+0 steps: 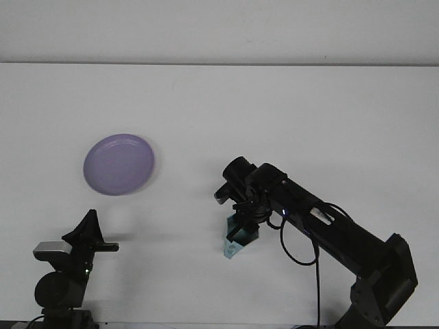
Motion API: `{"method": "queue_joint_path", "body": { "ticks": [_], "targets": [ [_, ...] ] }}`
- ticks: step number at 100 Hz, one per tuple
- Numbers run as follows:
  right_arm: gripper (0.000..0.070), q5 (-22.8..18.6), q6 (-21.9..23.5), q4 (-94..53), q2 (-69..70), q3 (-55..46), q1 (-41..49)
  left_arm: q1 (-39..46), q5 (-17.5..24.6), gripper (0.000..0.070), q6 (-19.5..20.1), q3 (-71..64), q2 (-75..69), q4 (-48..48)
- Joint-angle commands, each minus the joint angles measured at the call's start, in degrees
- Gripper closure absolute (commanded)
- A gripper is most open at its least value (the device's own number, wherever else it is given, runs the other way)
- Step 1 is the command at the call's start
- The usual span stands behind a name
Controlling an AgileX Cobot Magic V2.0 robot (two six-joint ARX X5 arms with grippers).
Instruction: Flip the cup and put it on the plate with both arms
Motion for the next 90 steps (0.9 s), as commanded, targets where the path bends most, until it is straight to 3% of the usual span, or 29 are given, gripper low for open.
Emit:
{"method": "queue_joint_path", "body": {
  "ticks": [1, 14, 26, 31, 48, 65, 90],
  "targets": [
    [0.0694, 0.22, -1.29, -0.61, 2.40, 0.72, 0.90, -0.09, -0.15, 0.0688, 0.24, 0.31, -0.07, 0.57],
    [0.0658, 0.11, -1.53, 0.00, 2.67, 0.72, 1.53, -0.09, -0.15, 0.0688, 0.24, 0.31, -0.07, 0.57],
    [0.0352, 0.11, -1.60, -0.66, 2.62, 1.49, 1.57, -0.09, -0.15, 0.0688, 0.22, 0.31, -0.07, 0.61],
    [0.0297, 0.13, -1.81, -1.31, 2.58, 2.34, 1.42, -0.09, -0.13, 0.0688, 0.02, 0.28, -0.07, 0.59],
    [0.0288, 0.17, -1.97, -5.88, 1.20, 9.42, 0.48, -0.09, 0.09, 0.0688, -1.88, 0.37, -0.07, 0.59],
    [0.0287, 0.52, -1.38, -7.43, -4.79, 15.74, -1.25, -0.09, 4.98, 0.0688, -4.02, 2.27, 0.13, -0.15],
    [0.0287, 1.70, 0.28, 3.78, -19.98, 13.57, -7.08, -0.11, 11.17, 0.0688, -4.66, 11.50, 6.80, -6.16]
  ]
}}
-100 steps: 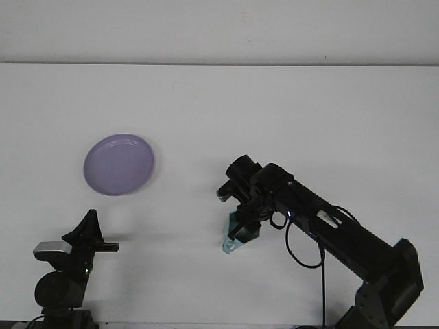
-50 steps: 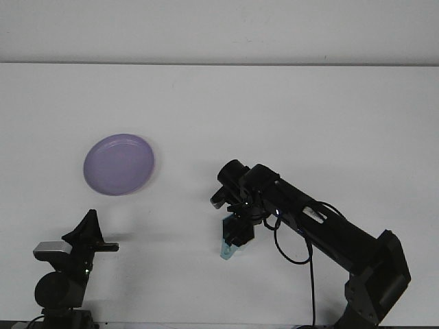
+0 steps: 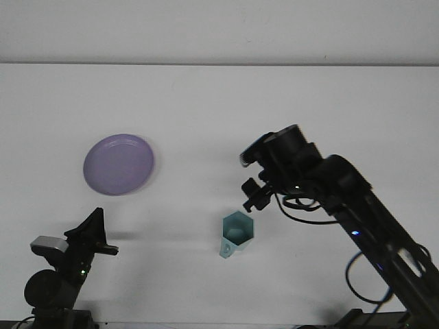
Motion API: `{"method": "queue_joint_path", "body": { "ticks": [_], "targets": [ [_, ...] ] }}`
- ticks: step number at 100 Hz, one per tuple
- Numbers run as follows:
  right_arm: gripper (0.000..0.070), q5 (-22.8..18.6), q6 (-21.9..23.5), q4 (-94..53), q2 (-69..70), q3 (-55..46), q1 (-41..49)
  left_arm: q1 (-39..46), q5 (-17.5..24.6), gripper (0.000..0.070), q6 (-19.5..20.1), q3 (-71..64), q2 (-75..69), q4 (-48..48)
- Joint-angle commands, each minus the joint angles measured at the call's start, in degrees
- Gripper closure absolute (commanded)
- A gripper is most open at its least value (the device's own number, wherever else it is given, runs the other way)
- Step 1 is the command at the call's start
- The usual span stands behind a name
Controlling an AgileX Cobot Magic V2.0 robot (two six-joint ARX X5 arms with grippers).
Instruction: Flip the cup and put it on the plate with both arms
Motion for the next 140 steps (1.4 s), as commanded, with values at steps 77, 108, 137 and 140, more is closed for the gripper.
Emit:
{"method": "queue_joint_path", "body": {
  "ticks": [77, 108, 137, 140],
  "targets": [
    [0.0288, 15.30, 5.97, 50.23, -65.05, -69.66, -13.33, -21.44, 17.88, 0.0484, 3.37, 45.88, 56.13, -29.24],
    [0.0288, 15.08, 6.16, 50.36, -68.02, -69.64, -13.33, -32.09, 15.63, 0.0115, 3.72, 61.44, 74.58, -44.02],
    [0.0288, 15.08, 6.16, 51.15, -68.04, -69.64, -13.33, -40.33, 10.01, 0.0115, 4.48, 74.38, 88.00, -51.52],
    [0.0288, 15.08, 6.19, 51.17, -68.02, -69.64, -13.33, -41.09, 9.44, 0.0115, 4.48, 75.23, 89.11, -51.76]
  ]
}}
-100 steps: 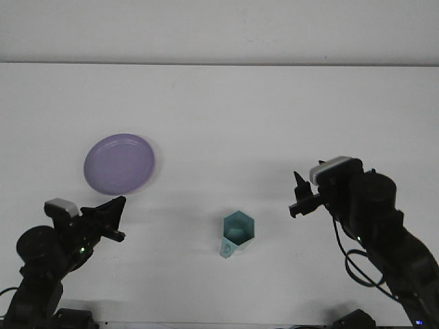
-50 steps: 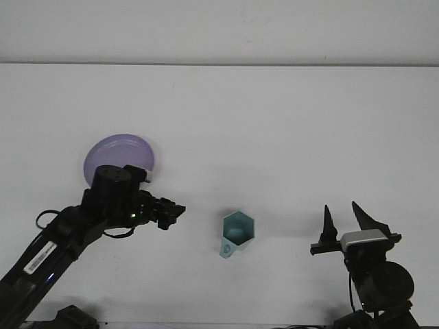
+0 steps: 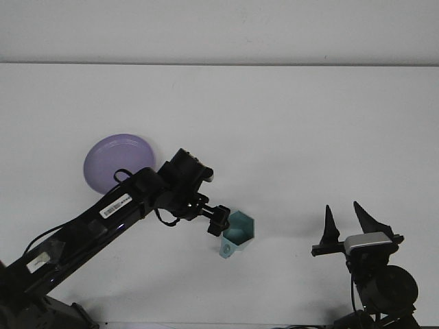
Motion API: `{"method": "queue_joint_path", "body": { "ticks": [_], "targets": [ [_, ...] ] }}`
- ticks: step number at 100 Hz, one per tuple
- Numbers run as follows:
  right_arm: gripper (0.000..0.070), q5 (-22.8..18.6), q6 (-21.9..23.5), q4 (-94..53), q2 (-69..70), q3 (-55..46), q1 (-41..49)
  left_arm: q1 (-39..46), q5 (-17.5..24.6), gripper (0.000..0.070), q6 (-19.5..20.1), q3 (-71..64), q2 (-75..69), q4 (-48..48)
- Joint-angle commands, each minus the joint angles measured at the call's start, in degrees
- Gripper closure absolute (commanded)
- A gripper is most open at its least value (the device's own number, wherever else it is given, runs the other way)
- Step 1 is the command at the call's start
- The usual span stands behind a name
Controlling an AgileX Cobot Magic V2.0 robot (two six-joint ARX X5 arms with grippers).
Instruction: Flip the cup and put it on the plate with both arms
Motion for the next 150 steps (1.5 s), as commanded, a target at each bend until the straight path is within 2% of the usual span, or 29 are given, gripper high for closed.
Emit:
{"method": "queue_joint_path", "body": {
  "ticks": [1, 42, 50, 54, 60, 64, 65, 66, 67, 68, 70, 73, 76, 99, 118, 140, 150],
  "targets": [
    [0.0288, 0.02, 0.81, 0.79, 0.15, 0.20, 0.28, -1.90, -1.31, 0.0115, 0.98, 2.58, 2.84, -0.81],
    [0.0288, 0.00, 0.83, 1.05, 0.17, 0.20, 0.28, -6.67, -5.27, 0.0115, 0.96, 4.68, 12.72, 0.20],
    [0.0288, 0.00, 0.83, 1.05, 0.17, 0.20, 0.28, -6.95, -5.27, 0.0140, 0.96, 4.68, 14.10, 0.98],
    [0.0288, 0.02, 0.83, 1.05, 0.17, 0.20, 0.28, -7.02, -5.27, 0.0188, 0.98, 4.68, 14.58, 1.16],
    [0.0288, 0.00, 0.83, 1.03, 0.17, 0.20, 0.28, -7.19, -5.25, 0.0297, 1.01, 4.68, 15.23, 1.18],
    [0.0288, 0.00, 0.83, 1.05, 0.17, 0.20, 0.28, -7.37, -5.25, 0.0411, 1.01, 4.68, 15.52, 1.11],
    [0.0288, 0.02, 0.83, 1.05, 0.17, 0.20, 0.28, -7.41, -5.25, 0.0475, 1.01, 4.68, 15.56, 1.09],
    [0.0288, 0.02, 0.83, 1.03, 0.17, 0.20, 0.28, -7.43, -5.25, 0.0491, 1.01, 4.68, 15.56, 1.09],
    [0.0288, 0.02, 0.83, 1.05, 0.17, 0.20, 0.28, -7.45, -5.25, 0.0563, 1.09, 4.68, 15.54, 1.07],
    [0.0288, 0.02, 0.83, 1.03, 0.17, 0.20, 0.28, -7.52, -5.25, 0.0601, 1.22, 4.68, 15.56, 1.09],
    [0.0288, 0.02, 0.83, 1.03, 0.17, 0.20, 0.28, -7.54, -5.25, 0.0619, 1.29, 4.68, 15.54, 1.09],
    [0.0288, 0.02, 0.83, 1.03, 0.17, 0.20, 0.28, -7.76, -5.27, 0.0700, 1.86, 4.68, 15.56, 1.11],
    [0.0288, 0.02, 0.83, 1.03, 0.17, 0.20, 0.28, -7.98, -5.25, 0.0681, 2.62, 4.68, 15.54, 1.20],
    [0.0288, 0.02, 0.81, 0.98, 0.17, 0.20, 0.28, -8.04, -5.49, 0.0686, 3.08, 4.70, 15.39, 0.76],
    [0.0288, 0.02, 0.81, 0.94, 0.17, 0.20, 0.28, -5.73, -10.78, 0.0687, 3.82, 4.83, 12.61, -1.55],
    [0.0288, 0.02, 0.83, 0.94, 0.17, 0.20, 0.28, 2.73, -11.19, 0.0686, 4.02, 4.87, 4.66, -2.32],
    [0.0288, 0.00, 0.83, 0.92, 0.17, 0.20, 0.28, 8.74, -11.21, 0.0686, 5.57, 5.84, 1.31, -3.82]
  ]
}}
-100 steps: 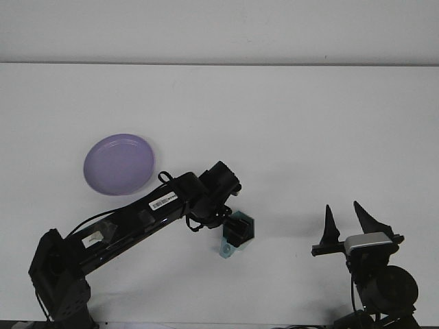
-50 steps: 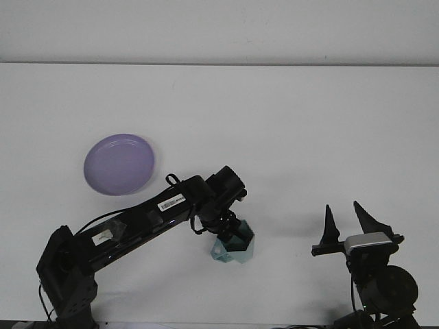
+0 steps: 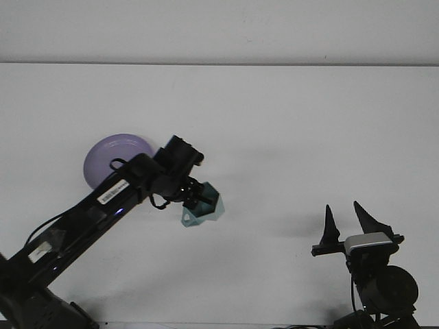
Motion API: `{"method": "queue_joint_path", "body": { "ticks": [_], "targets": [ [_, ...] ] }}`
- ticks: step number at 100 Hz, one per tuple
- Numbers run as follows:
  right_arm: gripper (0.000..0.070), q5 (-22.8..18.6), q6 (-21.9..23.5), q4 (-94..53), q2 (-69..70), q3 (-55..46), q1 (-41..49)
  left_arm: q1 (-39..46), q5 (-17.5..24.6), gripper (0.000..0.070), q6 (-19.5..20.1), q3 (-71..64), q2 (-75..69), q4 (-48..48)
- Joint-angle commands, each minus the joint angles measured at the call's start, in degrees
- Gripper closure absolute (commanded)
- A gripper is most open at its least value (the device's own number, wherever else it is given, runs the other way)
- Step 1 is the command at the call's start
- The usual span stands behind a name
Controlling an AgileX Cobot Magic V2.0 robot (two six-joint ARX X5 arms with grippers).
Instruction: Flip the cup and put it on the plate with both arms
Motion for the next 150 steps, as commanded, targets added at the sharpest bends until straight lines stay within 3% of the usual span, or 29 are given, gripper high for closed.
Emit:
{"method": "queue_joint_path", "body": {
  "ticks": [1, 55, 122, 125, 128, 136, 140, 144, 150],
  "targets": [
    [0.0288, -0.02, 0.81, 0.70, 0.17, 0.20, 0.28, 3.23, -0.33, 0.0686, 1.92, 1.95, -0.68, -1.16],
    [0.0288, -0.68, 0.90, 0.61, 0.17, 0.20, 0.33, 34.32, -4.00, 0.0686, 12.87, 10.23, 0.87, -9.99],
    [0.0288, -1.42, 0.98, 0.20, 0.17, 0.20, 0.33, 37.90, -6.23, 0.0680, 15.82, 10.25, 17.35, -2.23],
    [0.0288, -1.42, 0.98, 0.20, 0.17, 0.20, 0.33, 37.90, -6.23, 0.0652, 15.82, 10.25, 17.33, -1.79],
    [0.0288, -1.42, 0.98, 0.17, 0.17, 0.20, 0.33, 37.90, -6.23, 0.0569, 15.78, 10.27, 17.33, -1.44],
    [0.0288, -1.42, 0.98, 0.02, 0.17, 0.20, 0.33, 37.90, -6.23, 0.0218, 15.78, 10.71, 16.98, -1.29],
    [0.0288, -1.42, 0.98, 0.02, 0.17, 0.20, 0.33, 37.90, -6.23, 0.0089, 15.76, 11.13, 16.79, -1.46],
    [0.0288, -1.42, 0.98, 0.02, 0.17, 0.20, 0.33, 37.90, -6.21, 0.0043, 15.78, 11.50, 16.33, -1.68],
    [0.0288, -1.42, 0.98, 0.02, 0.17, 0.20, 0.33, 37.90, -6.21, 0.0040, 15.96, 12.35, 15.43, -2.36]
  ]
}}
